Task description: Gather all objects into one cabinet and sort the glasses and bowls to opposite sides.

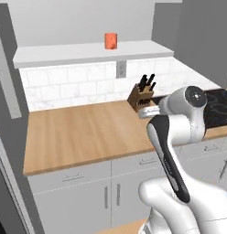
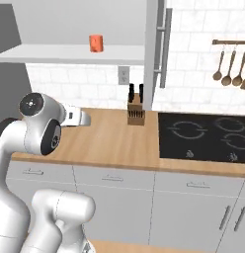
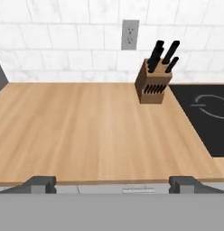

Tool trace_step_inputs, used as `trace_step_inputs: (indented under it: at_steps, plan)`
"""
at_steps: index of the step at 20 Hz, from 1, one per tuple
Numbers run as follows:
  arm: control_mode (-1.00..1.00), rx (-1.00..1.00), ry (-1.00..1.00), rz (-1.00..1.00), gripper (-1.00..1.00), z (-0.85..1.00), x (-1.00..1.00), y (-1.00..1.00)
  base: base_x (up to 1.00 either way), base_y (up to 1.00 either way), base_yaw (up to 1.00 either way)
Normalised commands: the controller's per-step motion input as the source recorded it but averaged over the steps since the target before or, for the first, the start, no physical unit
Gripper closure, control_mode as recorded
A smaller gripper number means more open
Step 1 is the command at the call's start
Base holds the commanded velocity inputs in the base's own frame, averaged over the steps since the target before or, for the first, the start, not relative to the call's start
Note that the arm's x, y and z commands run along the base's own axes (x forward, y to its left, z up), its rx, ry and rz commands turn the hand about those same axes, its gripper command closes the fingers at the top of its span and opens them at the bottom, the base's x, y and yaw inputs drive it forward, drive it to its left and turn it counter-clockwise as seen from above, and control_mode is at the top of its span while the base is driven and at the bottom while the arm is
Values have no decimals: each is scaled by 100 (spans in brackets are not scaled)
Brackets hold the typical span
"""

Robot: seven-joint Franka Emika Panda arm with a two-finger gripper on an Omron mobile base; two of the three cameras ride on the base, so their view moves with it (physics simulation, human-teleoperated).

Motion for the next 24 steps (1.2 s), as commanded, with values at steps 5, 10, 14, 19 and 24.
trace_step_inputs:
  at_steps: [5,10,14,19,24]
  plan:
    - [100,0,0,0,-100,0,0,0,78,27,0]
    - [100,0,0,0,-100,0,0,0,40,31,1]
    - [100,0,0,0,-100,0,0,0,12,24,4]
    - [100,0,0,0,-100,0,0,0,26,17,0]
    - [-100,3,-7,0,-100,20,-5,0,3,3,0]
